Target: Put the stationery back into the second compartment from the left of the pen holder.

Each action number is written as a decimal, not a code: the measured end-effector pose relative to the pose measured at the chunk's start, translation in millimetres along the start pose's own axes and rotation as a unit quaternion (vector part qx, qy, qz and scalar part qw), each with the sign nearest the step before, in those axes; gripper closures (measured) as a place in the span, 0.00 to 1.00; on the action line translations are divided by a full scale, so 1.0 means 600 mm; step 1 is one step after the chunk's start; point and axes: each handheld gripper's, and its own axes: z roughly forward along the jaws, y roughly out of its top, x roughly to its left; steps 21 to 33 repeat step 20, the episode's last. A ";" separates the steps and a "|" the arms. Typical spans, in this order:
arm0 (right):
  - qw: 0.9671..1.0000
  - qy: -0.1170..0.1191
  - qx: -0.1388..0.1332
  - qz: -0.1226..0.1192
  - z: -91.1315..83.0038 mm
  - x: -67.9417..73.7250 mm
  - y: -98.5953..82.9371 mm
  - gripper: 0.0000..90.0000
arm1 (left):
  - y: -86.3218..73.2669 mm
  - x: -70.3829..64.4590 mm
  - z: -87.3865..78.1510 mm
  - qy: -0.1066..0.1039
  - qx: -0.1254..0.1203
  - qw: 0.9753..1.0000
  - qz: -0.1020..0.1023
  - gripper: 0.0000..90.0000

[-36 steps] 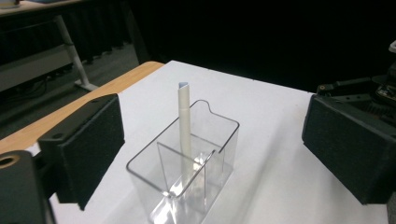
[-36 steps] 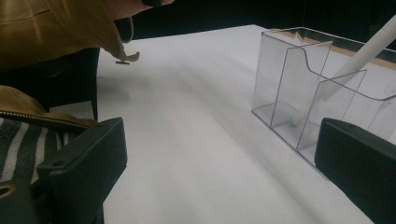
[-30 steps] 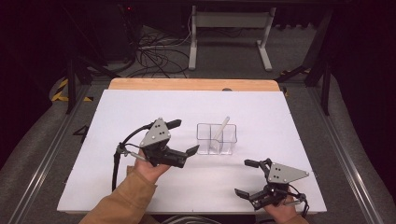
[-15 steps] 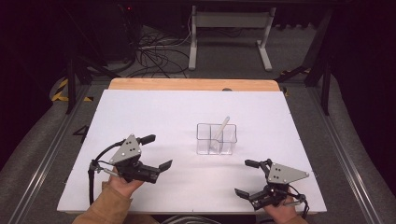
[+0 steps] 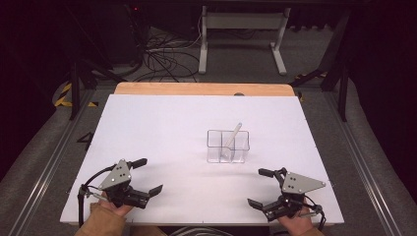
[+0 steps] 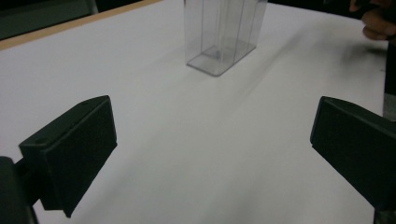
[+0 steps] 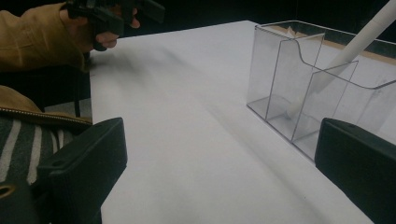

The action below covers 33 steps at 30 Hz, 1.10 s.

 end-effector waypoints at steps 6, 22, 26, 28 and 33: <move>1.000 0.004 0.000 -0.001 -0.001 -0.001 -0.001 0.03 | -0.021 0.004 -0.016 -0.001 0.003 1.000 -0.018 0.01; 1.000 0.004 0.003 0.005 0.000 -0.006 -0.005 0.03 | -0.019 0.007 -0.010 -0.003 -0.018 0.999 -0.033 0.01; 1.000 0.004 0.003 0.005 0.000 -0.006 -0.005 0.03 | -0.019 0.007 -0.010 -0.003 -0.018 0.999 -0.033 0.01; 1.000 0.004 0.003 0.005 0.000 -0.006 -0.005 0.03 | -0.019 0.007 -0.010 -0.003 -0.018 0.999 -0.033 0.01; 1.000 0.004 0.003 0.005 0.000 -0.006 -0.005 0.03 | -0.019 0.007 -0.010 -0.003 -0.018 0.999 -0.033 0.01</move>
